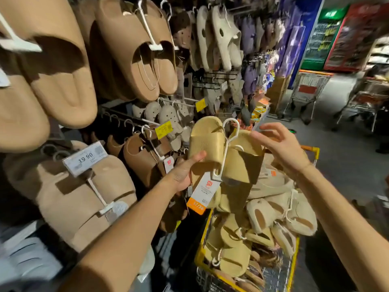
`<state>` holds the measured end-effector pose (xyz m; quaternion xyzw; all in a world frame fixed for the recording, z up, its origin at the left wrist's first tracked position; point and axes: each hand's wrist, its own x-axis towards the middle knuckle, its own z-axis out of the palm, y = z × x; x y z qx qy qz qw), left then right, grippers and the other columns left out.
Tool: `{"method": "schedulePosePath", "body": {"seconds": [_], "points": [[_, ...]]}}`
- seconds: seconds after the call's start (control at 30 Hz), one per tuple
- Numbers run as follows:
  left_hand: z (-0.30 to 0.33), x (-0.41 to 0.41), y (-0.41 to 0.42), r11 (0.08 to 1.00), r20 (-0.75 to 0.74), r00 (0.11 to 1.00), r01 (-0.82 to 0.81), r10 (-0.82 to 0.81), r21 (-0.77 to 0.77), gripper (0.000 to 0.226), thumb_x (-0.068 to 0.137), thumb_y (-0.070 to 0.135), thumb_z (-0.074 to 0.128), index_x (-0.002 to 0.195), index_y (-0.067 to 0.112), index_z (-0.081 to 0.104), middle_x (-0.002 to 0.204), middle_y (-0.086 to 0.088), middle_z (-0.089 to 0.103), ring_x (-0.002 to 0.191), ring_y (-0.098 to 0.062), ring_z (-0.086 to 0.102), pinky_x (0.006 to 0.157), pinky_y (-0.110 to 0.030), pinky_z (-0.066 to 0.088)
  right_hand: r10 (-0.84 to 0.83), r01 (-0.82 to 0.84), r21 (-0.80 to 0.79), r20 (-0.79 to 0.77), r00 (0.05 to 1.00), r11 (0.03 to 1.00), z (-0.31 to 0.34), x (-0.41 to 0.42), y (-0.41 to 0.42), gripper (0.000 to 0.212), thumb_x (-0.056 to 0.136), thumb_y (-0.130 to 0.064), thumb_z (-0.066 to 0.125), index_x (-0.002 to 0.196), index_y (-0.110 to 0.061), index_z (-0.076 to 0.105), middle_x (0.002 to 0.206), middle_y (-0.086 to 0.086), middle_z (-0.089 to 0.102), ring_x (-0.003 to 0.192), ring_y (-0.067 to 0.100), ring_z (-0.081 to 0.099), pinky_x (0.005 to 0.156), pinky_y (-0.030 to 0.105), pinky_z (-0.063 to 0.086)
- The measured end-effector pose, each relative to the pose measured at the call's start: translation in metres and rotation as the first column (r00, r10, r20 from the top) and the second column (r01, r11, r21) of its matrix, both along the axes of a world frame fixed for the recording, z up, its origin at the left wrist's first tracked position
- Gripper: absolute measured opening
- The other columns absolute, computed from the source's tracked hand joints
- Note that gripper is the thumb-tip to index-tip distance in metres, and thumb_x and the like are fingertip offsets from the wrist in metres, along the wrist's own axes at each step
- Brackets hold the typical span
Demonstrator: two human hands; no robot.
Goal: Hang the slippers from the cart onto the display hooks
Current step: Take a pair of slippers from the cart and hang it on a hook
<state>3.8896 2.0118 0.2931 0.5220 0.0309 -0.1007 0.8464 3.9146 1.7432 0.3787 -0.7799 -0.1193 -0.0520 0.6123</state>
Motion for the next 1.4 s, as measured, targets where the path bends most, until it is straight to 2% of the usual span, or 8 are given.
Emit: {"method": "schedulePosePath", "body": {"seconds": [0.23, 0.4, 0.5, 0.67, 0.8, 0.9, 1.07, 1.4], "points": [[0.017, -0.018, 0.031, 0.993, 0.034, 0.993, -0.115, 0.115, -0.008, 0.107, 0.051, 0.042, 0.100, 0.141, 0.008, 0.054, 0.129, -0.020, 0.067, 0.119, -0.035, 0.065, 0.095, -0.046, 0.056, 0.093, -0.074, 0.182, -0.100, 0.991, 0.980, -0.074, -0.019, 0.066, 0.093, 0.051, -0.061, 0.089, 0.127, -0.025, 0.049, 0.124, 0.001, 0.059, 0.114, 0.021, 0.059, 0.086, 0.038, 0.057], [0.035, -0.055, 0.072, 0.961, 0.109, 0.957, -0.275, 0.269, 0.039, 0.103, 0.059, 0.045, 0.096, 0.144, 0.007, 0.052, 0.138, -0.021, 0.061, 0.129, -0.035, 0.058, 0.112, -0.052, 0.043, 0.219, -0.211, 0.193, -0.020, 0.976, 0.958, -0.049, -0.013, 0.119, 0.062, 0.073, -0.036, 0.085, 0.122, -0.028, 0.049, 0.116, -0.005, 0.059, 0.106, 0.012, 0.059, 0.078, 0.030, 0.057], [0.050, -0.085, 0.098, 0.926, 0.147, 0.919, -0.375, 0.366, 0.034, 0.104, 0.053, 0.044, 0.098, 0.140, 0.008, 0.054, 0.134, -0.021, 0.064, 0.125, -0.034, 0.062, 0.105, -0.049, 0.050, 0.352, -0.352, 0.188, 0.035, 0.935, 0.917, -0.034, -0.017, 0.153, 0.057, 0.074, -0.038, 0.083, 0.119, -0.032, 0.050, 0.116, -0.006, 0.060, 0.106, 0.012, 0.060, 0.081, 0.031, 0.058], [0.074, -0.136, 0.126, 0.801, 0.132, 0.796, -0.598, 0.591, 0.017, 0.116, 0.046, 0.043, 0.101, 0.144, 0.006, 0.051, 0.134, -0.020, 0.064, 0.126, -0.035, 0.061, 0.105, -0.050, 0.051, 0.488, -0.492, 0.225, 0.077, 0.869, 0.841, -0.008, -0.036, 0.202, 0.080, 0.065, -0.052, 0.085, 0.131, -0.024, 0.049, 0.121, -0.004, 0.061, 0.112, 0.016, 0.061, 0.091, 0.036, 0.055], [0.089, -0.180, 0.127, 0.726, 0.151, 0.718, -0.688, 0.679, 0.006, 0.125, 0.041, 0.044, 0.102, 0.146, 0.006, 0.046, 0.128, -0.015, 0.069, 0.116, -0.026, 0.068, 0.084, -0.036, 0.060, 0.563, -0.575, 0.236, 0.120, 0.818, 0.784, 0.003, -0.055, 0.221, 0.085, 0.060, -0.060, 0.082, 0.128, -0.020, 0.053, 0.121, 0.002, 0.064, 0.110, 0.017, 0.063, 0.090, 0.039, 0.056], [0.095, -0.214, 0.128, 0.668, 0.175, 0.656, -0.745, 0.734, -0.007, 0.137, 0.041, 0.043, 0.103, 0.152, 0.007, 0.032, 0.131, -0.015, 0.068, 0.118, -0.026, 0.068, 0.091, -0.041, 0.058, 0.616, -0.636, 0.244, 0.160, 0.771, 0.732, 0.009, -0.077, 0.230, 0.079, 0.062, -0.059, 0.083, 0.128, -0.025, 0.054, 0.122, 0.000, 0.064, 0.112, 0.017, 0.063, 0.093, 0.043, 0.056], [0.104, -0.273, 0.129, 0.629, 0.246, 0.619, -0.776, 0.746, 0.046, 0.126, 0.044, 0.047, 0.101, 0.149, 0.010, 0.040, 0.132, -0.016, 0.067, 0.122, -0.030, 0.064, 0.107, -0.050, 0.049, 0.676, -0.703, 0.257, 0.197, 0.710, 0.663, 0.023, -0.124, 0.248, 0.070, 0.064, -0.050, 0.081, 0.124, -0.028, 0.053, 0.117, -0.008, 0.065, 0.099, -0.002, 0.064, 0.076, 0.016, 0.053], [0.130, -0.394, 0.157, 0.541, 0.315, 0.526, -0.840, 0.790, 0.046, 0.120, 0.045, 0.048, 0.100, 0.146, 0.011, 0.047, 0.131, -0.015, 0.067, 0.120, -0.031, 0.065, 0.095, -0.044, 0.057, 0.732, -0.768, 0.241, 0.233, 0.640, 0.594, 0.053, -0.232, 0.291, 0.058, 0.077, -0.036, 0.083, 0.124, -0.027, 0.051, 0.114, -0.010, 0.064, 0.102, 0.004, 0.063, 0.084, 0.025, 0.054]]}}
